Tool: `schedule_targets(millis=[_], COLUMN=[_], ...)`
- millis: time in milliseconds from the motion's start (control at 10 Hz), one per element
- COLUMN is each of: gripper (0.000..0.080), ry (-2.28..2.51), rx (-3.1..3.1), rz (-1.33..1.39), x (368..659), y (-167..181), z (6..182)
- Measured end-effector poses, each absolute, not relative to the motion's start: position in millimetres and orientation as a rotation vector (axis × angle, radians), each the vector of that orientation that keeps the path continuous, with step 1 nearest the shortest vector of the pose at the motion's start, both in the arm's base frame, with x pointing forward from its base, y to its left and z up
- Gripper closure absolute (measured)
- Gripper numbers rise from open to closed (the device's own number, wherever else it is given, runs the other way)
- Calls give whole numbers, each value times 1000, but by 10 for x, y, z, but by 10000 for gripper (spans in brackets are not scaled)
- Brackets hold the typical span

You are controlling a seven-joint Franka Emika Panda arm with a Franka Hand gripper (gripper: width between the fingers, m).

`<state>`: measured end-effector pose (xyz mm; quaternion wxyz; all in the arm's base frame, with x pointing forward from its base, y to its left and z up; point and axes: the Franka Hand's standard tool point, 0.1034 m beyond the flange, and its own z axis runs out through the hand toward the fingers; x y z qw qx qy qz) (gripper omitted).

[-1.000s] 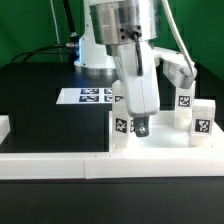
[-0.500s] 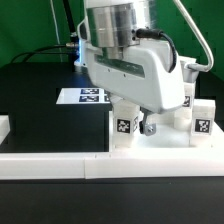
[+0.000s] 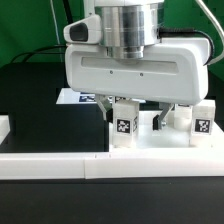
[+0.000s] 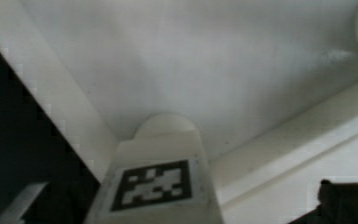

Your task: Assemble square table

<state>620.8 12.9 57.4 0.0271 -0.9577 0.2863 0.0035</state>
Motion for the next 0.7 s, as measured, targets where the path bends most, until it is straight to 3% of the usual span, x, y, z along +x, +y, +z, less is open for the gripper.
schedule_targets(millis=[100, 200, 300, 400, 700], gripper=[273, 273, 445, 525, 525], ry=[920, 930, 1034, 1190, 1453], rx=[-2948, -2945, -2913, -2856, -2732], rz=[12, 13, 17, 22, 27], x=[6207, 6206, 6198, 6190, 6194], y=[130, 129, 108, 89, 92], z=[572, 570, 565, 558, 557])
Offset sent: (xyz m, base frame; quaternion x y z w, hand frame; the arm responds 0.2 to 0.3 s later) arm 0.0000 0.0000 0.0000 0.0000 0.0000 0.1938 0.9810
